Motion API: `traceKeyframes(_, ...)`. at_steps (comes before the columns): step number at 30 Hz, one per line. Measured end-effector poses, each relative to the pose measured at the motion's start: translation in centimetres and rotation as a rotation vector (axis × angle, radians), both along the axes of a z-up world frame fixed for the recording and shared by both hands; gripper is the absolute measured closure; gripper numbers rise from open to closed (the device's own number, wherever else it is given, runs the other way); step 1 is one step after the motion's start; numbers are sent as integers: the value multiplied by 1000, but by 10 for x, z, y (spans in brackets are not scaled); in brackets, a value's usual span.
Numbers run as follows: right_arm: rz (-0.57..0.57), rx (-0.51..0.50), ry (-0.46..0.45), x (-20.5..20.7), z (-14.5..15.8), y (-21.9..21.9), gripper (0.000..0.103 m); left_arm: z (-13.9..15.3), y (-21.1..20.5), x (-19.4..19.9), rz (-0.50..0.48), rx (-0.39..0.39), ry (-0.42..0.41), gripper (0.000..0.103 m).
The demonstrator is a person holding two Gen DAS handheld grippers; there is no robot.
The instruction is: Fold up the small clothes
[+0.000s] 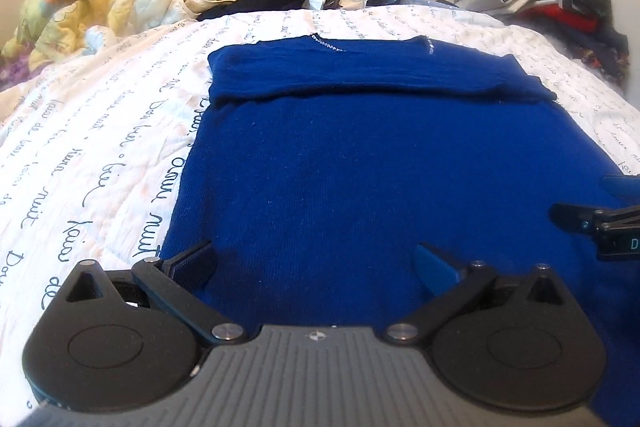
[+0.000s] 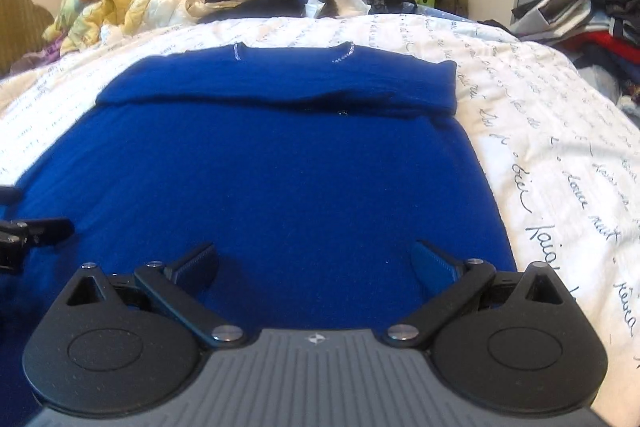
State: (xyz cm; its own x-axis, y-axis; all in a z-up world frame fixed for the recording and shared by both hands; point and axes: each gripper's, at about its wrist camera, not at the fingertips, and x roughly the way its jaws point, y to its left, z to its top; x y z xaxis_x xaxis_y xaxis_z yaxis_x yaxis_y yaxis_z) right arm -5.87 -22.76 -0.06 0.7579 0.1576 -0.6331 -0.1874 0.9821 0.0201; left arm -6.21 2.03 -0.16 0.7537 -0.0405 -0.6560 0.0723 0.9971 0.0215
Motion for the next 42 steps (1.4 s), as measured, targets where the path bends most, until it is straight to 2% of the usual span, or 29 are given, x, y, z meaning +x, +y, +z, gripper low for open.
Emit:
traceKeyframes(4, -2, 6, 0, 5, 5, 4, 0, 2, -1, 0, 4, 1, -2, 0)
traceKeyframes(5, -1, 2, 1, 29, 4, 15, 0, 2, -1, -2, 6, 3, -2, 0)
traceKeyframes(7, -9, -4, 3, 34, 5, 18, 0, 4, 1, -4, 8, 6, 4, 0)
traceKeyframes(10, -60, 15, 52, 22, 11, 16, 0, 5, 3, -16, 22, 27, 4, 0)
traceKeyframes(12, -37, 42, 57, 3, 11, 14, 0, 3, 9, -24, 33, -1, 2, 0)
traceKeyframes(14, 1, -12, -9, -18, 2, 19, 0, 2, 10, -29, 32, 0, -9, 0)
traceKeyframes(15, 8, -5, -24, -23, 2, 20, 0, 2, 10, -28, 33, -1, -7, 0)
traceKeyframes(18, -2, -1, 3, -20, 4, 19, 0, 4, 10, -28, 30, 6, -3, 0)
traceKeyframes(20, -12, 0, 63, -18, 12, 19, 0, 7, 12, -33, 24, 19, 6, 0)
traceKeyframes(21, 1, 37, 100, -18, 20, 15, 0, 11, 16, -39, 19, 13, 7, 1)
traceKeyframes(24, 25, 284, 121, -31, 43, -25, 0, 23, 47, -61, -10, -122, 18, 0)
traceKeyframes(27, -5, 513, 178, -38, 50, -80, 0, 25, 91, -77, 24, -298, 105, 0)
traceKeyframes(28, -36, 556, 205, -38, 48, -98, 0, 23, 105, -80, 42, -359, 141, 0)
traceKeyframes(32, -181, 651, 323, -32, 27, -149, 0, 22, 145, -87, 56, -570, 197, 1)
traceKeyframes(34, -153, 740, 350, -32, 20, -158, 0, 18, 157, -84, 30, -717, 272, 2)
traceKeyframes(36, -90, 811, 423, -27, 14, -157, 0, 9, 161, -80, -9, -842, 358, 3)
traceKeyframes(38, -7, 840, 486, -25, 9, -149, 0, 9, 161, -77, -10, -852, 391, 6)
traceKeyframes(40, 51, 847, 524, -26, 8, -143, 0, 10, 161, -74, -8, -831, 428, 17)
traceKeyframes(42, 69, 878, 552, -27, 5, -143, 0, 10, 158, -70, -9, -803, 481, 46)
